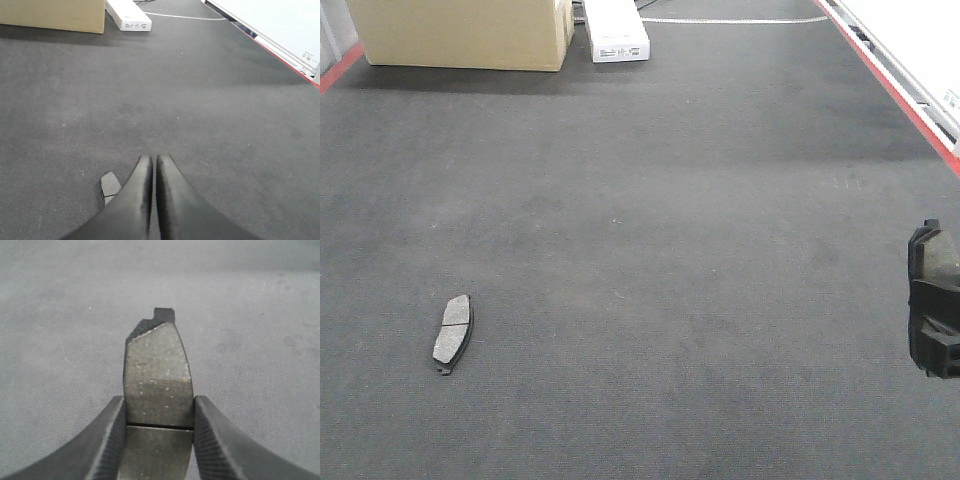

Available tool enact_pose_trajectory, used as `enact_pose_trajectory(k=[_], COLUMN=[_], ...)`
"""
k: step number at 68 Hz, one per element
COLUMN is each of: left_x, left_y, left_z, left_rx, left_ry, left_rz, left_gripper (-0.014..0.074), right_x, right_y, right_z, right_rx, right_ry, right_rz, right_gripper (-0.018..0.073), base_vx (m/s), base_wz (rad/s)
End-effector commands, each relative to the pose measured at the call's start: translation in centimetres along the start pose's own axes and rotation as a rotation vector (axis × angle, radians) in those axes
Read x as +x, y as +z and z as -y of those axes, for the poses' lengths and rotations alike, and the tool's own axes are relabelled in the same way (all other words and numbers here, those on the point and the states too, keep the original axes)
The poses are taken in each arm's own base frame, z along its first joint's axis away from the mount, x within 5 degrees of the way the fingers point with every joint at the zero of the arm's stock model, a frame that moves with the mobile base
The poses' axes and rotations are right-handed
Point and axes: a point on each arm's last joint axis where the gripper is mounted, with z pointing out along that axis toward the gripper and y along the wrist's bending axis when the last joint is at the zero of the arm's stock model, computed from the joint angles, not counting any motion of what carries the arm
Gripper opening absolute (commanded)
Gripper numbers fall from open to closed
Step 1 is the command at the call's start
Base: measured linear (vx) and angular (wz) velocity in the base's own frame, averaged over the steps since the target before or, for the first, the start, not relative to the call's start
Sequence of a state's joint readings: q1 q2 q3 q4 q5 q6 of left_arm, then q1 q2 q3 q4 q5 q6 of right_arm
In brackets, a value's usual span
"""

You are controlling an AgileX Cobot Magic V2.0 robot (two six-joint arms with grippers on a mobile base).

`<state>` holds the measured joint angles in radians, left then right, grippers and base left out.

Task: Move and align brake pads A on conveyor
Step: 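Lower the right gripper beside the other pad and release its brake pad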

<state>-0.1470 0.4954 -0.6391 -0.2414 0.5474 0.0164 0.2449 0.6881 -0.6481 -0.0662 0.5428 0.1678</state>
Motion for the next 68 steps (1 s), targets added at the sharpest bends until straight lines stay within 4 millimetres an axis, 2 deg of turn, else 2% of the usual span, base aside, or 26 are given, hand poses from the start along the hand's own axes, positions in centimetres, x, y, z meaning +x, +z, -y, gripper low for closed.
enact_pose_trajectory(k=[1, 10, 16, 23, 47, 58, 68], left_x=[-1.3, -1.3, -1.3, -1.3, -1.3, -1.3, -1.3], left_y=[-0.3, -0.3, -0.3, -0.3, -0.3, -0.3, -0.3], left_z=[0.3, 0.3, 0.3, 0.3, 0.3, 0.3, 0.3], left_rx=[0.012, 0.012, 0.012, 0.012, 0.012, 0.012, 0.012], left_ry=[-0.006, -0.006, -0.006, -0.006, -0.006, -0.006, -0.006], left_rz=[0.085, 0.085, 0.085, 0.085, 0.085, 0.085, 0.085], left_gripper=[-0.0006, -0.0006, -0.0006, -0.0006, -0.0006, -0.0006, -0.0006], right_x=[-1.8, -2.2, -2.7, -3.4, -4.7, -4.6, -3.4], right_y=[-0.7, -0.1, 1.8, 4.7, 16.9, 21.5, 25.1], right_z=[-0.2, -0.3, -0.5, -0.7, -1.4, -1.7, -1.7], right_rx=[-0.014, -0.022, -0.026, -0.024, -0.018, -0.028, -0.027], right_ry=[-0.004, 0.008, 0.030, 0.048, -0.014, -0.032, -0.060], right_rz=[0.136, 0.139, 0.071, -0.015, -0.248, -0.313, -0.385], right_gripper=[0.0095, 0.0095, 0.0095, 0.0095, 0.0095, 0.0097, 0.0099], base_vx=[0.00, 0.00, 0.00, 0.00, 0.00, 0.00, 0.00], base_wz=[0.00, 0.00, 0.00, 0.00, 0.00, 0.00, 0.00])
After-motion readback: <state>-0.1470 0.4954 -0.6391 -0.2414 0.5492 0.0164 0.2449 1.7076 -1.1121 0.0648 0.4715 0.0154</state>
